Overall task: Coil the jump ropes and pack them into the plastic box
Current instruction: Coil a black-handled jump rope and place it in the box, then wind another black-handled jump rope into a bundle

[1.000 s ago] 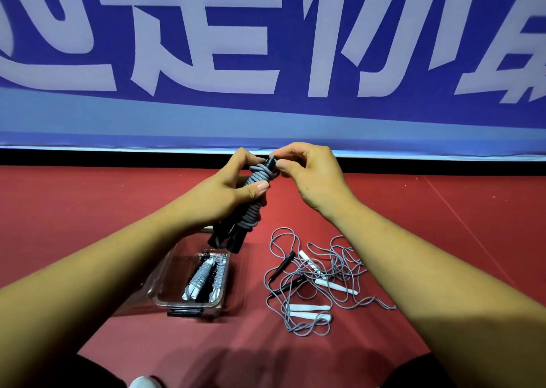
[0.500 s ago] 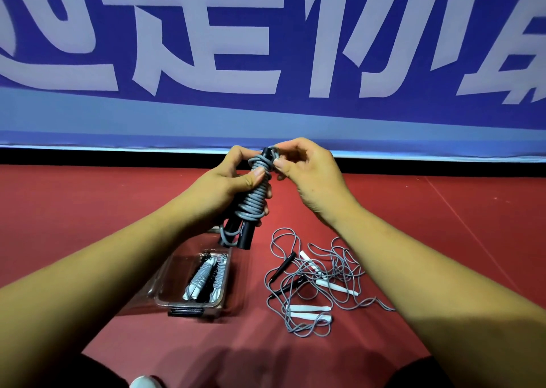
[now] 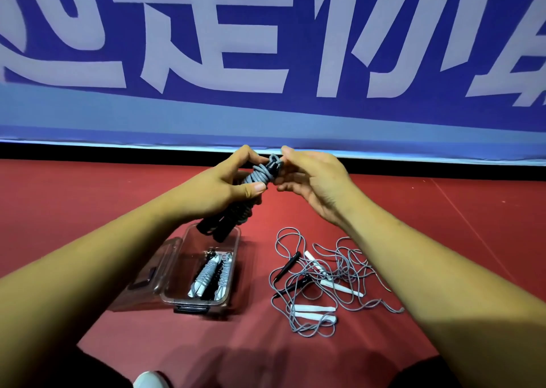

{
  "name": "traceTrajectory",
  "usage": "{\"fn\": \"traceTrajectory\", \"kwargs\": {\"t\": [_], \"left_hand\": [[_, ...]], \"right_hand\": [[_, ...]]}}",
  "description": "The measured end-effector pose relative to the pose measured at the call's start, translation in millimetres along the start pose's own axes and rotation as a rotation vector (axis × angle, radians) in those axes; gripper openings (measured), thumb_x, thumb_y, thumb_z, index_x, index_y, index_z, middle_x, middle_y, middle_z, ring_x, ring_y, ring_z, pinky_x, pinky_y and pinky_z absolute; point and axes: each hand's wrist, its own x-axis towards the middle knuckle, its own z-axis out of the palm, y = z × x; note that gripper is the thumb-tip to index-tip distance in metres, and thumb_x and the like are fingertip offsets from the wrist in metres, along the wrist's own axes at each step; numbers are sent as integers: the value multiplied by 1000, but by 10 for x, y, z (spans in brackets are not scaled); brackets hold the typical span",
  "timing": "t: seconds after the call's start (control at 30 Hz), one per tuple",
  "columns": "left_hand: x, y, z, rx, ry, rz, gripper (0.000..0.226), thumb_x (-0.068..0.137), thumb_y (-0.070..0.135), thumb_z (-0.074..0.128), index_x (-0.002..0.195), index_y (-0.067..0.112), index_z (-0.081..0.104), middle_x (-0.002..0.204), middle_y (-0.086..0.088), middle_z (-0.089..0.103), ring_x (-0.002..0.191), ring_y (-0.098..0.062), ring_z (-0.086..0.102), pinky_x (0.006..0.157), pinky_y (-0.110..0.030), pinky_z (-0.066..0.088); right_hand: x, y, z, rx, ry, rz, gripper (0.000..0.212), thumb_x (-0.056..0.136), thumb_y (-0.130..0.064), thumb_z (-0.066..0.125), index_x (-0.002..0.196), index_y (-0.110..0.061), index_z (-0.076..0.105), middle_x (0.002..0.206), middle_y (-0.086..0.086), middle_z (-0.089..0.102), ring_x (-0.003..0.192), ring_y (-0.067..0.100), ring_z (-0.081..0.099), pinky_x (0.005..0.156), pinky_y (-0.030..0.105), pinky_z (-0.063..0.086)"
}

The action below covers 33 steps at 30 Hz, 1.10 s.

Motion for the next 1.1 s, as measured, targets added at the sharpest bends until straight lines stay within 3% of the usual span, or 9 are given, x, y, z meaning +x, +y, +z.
{"fn": "traceTrajectory", "kwargs": {"t": [0.1,0.2,0.5,0.6,0.73,0.83,0.9,1.03,1.1], "left_hand": [[-39,-43,-96,9,-47,-49,24,94,13,59,114,19,45,88,-20,59,67,-25,55,59,-33,51],[-88,-110,-155,20,-97,-92,29,90,20,63,112,21,45,83,-16,58,63,-27,56,59,-40,54],[-20,-324,-215,61,33,-85,28,97,20,61,115,18,39,82,-14,61,67,-25,59,65,-47,57],[-48,-503,-315,23,56,-125,29,95,20,63,116,20,43,80,-12,62,64,-23,58,66,-47,58],[-76,-802,-389,-50,72,-257,29,95,14,63,118,23,48,84,-12,62,62,-17,59,65,-36,53],[-19,-1113,-418,-109,85,-378,30,94,8,60,118,22,50,87,-13,63,72,-21,57,68,-30,48],[41,-1362,-415,-105,144,-472,31,93,7,59,118,22,50,82,-10,61,67,-20,56,63,-28,47],[94,-2122,-336,-57,283,-661,47,81,11,71,120,13,46,89,-12,63,70,-25,62,73,-40,56],[109,-2574,-278,-18,294,-756,44,72,15,76,107,6,52,90,-19,67,70,-29,65,69,-44,61]], "right_hand": [[40,44,-7,-114,-53,114,9,89,-13,65,81,-8,63,67,5,58,61,16,53,58,27,43],[110,117,26,-97,-55,232,14,84,-8,67,71,-12,61,61,2,50,57,15,45,56,28,37],[398,363,374,158,237,149,29,92,-2,51,64,-10,50,58,3,36,52,14,31,52,26,28],[487,509,439,35,247,172,26,94,-6,55,68,-11,55,61,2,39,54,12,34,52,26,33],[618,779,430,-131,167,306,19,92,-14,63,74,-12,60,64,1,45,56,12,40,52,26,39],[752,1073,368,-147,172,347,22,96,-14,56,74,-12,59,65,0,48,54,11,43,52,25,38],[845,1344,263,-216,193,386,24,97,-16,52,74,-13,58,65,-1,48,54,10,43,50,25,37],[909,1996,-113,-355,251,527,27,97,-17,49,71,-14,53,62,1,46,50,11,40,45,22,33],[904,2314,-358,-470,263,570,26,95,-13,50,69,-13,51,60,3,46,47,13,39,40,20,31]]}}
